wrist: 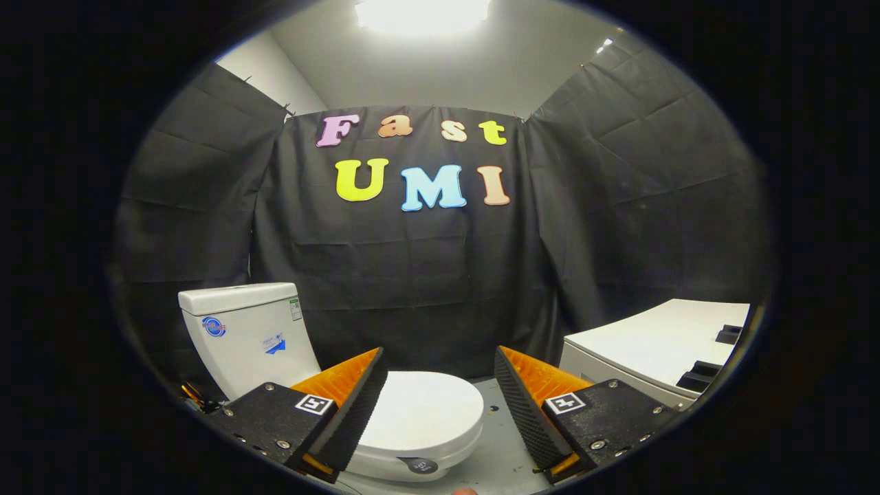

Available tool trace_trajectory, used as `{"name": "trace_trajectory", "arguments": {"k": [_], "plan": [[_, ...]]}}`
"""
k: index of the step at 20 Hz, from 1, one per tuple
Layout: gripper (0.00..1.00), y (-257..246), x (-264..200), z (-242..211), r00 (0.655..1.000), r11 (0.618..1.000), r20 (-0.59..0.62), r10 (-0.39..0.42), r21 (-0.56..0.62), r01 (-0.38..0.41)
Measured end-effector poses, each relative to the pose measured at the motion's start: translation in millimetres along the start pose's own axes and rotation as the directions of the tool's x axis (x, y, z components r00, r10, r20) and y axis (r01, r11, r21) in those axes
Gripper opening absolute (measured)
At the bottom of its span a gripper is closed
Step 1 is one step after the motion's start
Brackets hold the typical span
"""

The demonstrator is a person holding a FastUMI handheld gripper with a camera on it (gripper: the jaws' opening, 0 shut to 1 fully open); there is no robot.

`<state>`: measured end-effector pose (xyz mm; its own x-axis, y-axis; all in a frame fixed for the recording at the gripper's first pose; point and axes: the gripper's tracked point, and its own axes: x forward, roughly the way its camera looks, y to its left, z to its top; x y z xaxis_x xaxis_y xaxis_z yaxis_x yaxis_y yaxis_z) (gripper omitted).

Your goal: Open the toilet lid.

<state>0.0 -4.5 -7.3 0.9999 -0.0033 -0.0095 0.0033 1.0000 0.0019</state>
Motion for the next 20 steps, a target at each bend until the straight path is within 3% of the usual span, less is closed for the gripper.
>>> {"name": "trace_trajectory", "arguments": {"k": [7, 11, 16, 20], "plan": [[0.96, 1, 4, -9, 0.998, 0.991, -0.027, 0.055, 0.122, -0.052], [0.95, -9, 13, -33, 0.99, 0.981, -0.124, 0.066, 0.191, -0.042], [0.95, -26, 25, -60, 0.973, 0.948, -0.213, 0.09, 0.316, -0.018], [0.95, -22, 32, -91, 0.94, 0.897, -0.297, 0.166, 0.441, -0.02]]}}
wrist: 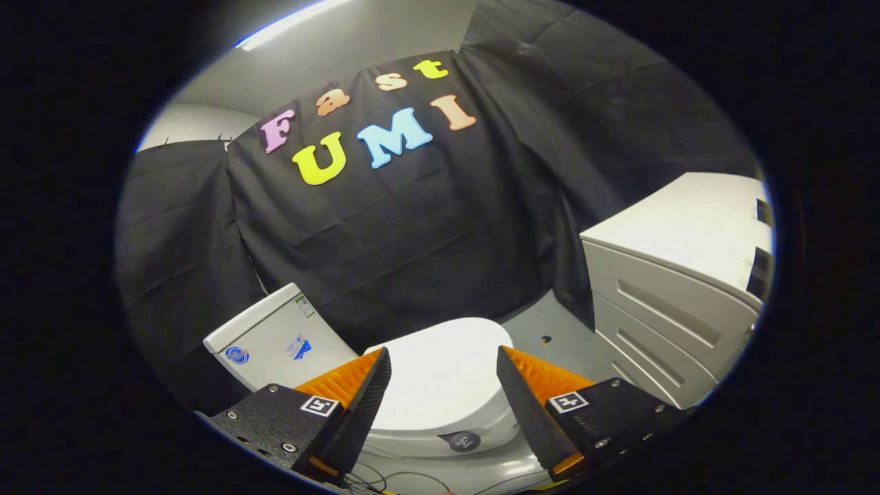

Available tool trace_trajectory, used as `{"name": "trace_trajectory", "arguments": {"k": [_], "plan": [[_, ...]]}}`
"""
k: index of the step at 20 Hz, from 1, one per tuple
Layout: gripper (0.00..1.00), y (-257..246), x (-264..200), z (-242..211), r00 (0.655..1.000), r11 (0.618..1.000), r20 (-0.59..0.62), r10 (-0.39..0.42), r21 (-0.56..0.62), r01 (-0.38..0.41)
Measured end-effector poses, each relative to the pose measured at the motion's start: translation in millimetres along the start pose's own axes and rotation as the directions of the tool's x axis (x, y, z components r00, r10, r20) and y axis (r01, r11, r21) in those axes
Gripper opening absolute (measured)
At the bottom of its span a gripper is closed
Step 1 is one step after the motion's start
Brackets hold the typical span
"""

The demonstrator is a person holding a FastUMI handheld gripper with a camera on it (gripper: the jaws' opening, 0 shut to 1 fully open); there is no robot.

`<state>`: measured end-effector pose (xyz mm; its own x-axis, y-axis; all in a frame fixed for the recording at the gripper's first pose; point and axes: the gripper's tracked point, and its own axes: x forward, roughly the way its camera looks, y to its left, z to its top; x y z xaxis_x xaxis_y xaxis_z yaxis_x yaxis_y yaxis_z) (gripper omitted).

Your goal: Open the toilet lid.

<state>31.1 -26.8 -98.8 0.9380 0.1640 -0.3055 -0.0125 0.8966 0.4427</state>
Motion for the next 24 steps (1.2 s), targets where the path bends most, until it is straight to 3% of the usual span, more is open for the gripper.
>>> {"name": "trace_trajectory", "arguments": {"k": [3, 9, 17, 24], "plan": [[0.95, -7, 13, -25, 0.995, 0.995, -0.092, 0.023, 0.103, -0.014], [0.95, -23, 28, -68, 0.976, 0.981, -0.206, 0.07, 0.193, -0.03], [0.94, -26, 43, -123, 0.921, 0.953, -0.35, 0.173, 0.297, -0.066], [0.94, -51, 51, -168, 0.881, 0.931, -0.441, 0.172, 0.365, 0.001]]}}
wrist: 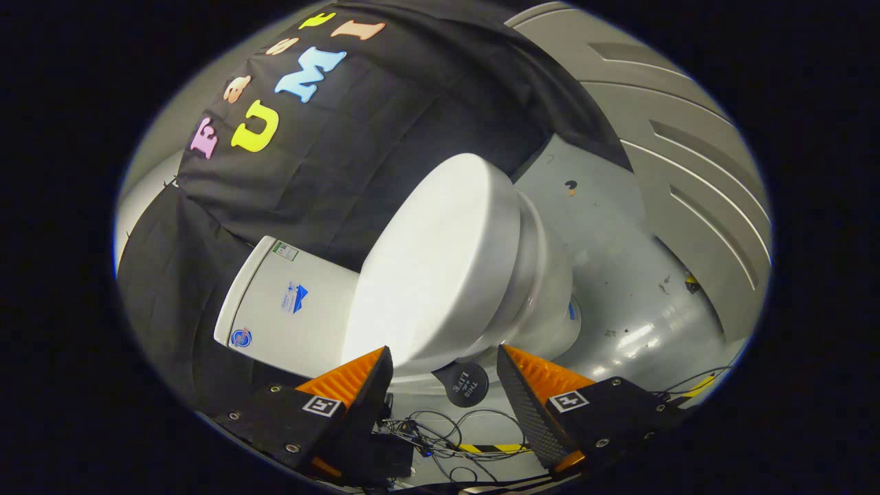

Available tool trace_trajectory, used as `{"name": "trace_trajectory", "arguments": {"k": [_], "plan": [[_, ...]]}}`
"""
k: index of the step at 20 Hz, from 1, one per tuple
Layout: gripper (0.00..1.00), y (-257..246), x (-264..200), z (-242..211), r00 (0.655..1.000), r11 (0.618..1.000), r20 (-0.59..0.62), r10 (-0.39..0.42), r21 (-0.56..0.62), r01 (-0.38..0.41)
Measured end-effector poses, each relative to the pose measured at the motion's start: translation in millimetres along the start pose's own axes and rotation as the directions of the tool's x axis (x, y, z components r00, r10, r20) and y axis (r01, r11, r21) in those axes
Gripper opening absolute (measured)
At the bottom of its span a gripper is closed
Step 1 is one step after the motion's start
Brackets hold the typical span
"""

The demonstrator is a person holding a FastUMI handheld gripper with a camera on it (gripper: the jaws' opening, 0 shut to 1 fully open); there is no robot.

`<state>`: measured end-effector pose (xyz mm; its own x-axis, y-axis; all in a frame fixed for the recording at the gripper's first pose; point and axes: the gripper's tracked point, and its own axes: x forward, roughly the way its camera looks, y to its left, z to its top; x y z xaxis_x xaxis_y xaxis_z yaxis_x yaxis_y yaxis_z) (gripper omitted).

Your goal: Open the toilet lid.

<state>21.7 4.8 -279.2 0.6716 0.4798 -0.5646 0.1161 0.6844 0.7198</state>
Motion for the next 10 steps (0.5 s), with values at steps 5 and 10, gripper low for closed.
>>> {"name": "trace_trajectory", "arguments": {"k": [5, 10], "plan": [[0.89, -12, 13, -18, 0.998, 0.996, -0.067, 0.021, 0.091, -0.015], [0.71, -7, 24, -29, 0.992, 0.991, -0.107, 0.062, 0.122, -0.049]]}}
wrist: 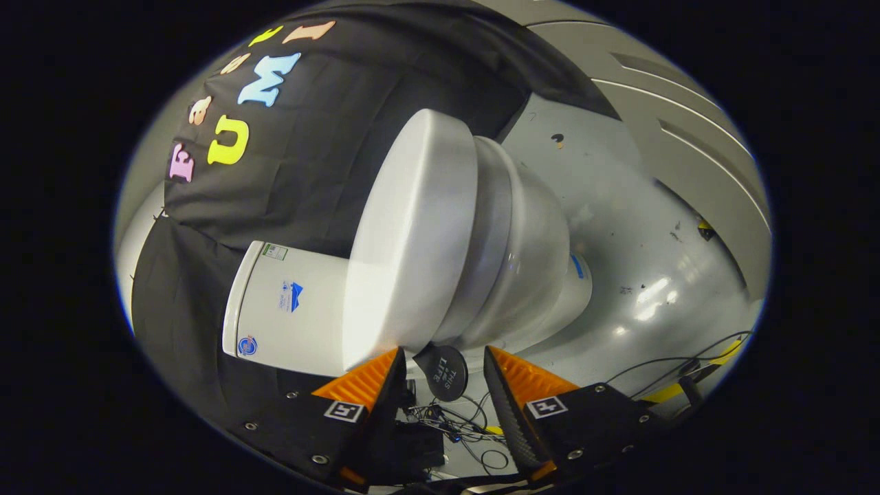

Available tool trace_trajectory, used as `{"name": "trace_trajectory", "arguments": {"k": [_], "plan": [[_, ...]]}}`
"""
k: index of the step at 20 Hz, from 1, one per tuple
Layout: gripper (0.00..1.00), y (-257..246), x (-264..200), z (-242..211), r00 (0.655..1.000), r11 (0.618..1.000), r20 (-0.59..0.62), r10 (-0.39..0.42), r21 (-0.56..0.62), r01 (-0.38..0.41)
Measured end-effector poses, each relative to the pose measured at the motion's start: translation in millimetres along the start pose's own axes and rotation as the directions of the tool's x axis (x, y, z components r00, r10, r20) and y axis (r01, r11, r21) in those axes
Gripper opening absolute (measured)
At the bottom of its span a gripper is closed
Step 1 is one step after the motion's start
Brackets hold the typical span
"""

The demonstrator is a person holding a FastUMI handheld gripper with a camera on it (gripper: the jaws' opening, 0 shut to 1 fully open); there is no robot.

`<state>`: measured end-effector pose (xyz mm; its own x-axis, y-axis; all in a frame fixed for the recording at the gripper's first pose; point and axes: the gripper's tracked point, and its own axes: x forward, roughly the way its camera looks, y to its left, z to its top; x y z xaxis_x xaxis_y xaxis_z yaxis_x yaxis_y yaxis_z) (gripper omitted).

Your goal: Open the toilet lid.

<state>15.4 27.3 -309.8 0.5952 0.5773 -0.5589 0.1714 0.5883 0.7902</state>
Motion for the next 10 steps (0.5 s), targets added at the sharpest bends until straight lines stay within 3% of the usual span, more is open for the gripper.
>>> {"name": "trace_trajectory", "arguments": {"k": [3, 5, 6, 7, 9, 10], "plan": [[0.45, 0.3, 6.2, -2.9, 1.0, 1.0, -0.006, -0.004, 0.004, 0.004], [0.32, 2.8, 3.4, -2.2, 1.0, 1.0, 0.008, 0.02, 0.005, -0.02], [0.3, 6.2, 2.2, 1.8, 0.999, 0.999, 0.027, 0.047, 0.016, -0.047], [0.17, 6.4, 2.6, 3.7, 0.998, 0.998, 0.039, 0.054, 0.039, -0.056], [0.05, 7.0, 3.3, 2.5, 0.997, 0.997, 0.05, 0.056, 0.057, -0.059], [0.05, 8.2, 3.4, 2.3, 0.997, 0.997, 0.051, 0.053, 0.051, -0.056]]}}
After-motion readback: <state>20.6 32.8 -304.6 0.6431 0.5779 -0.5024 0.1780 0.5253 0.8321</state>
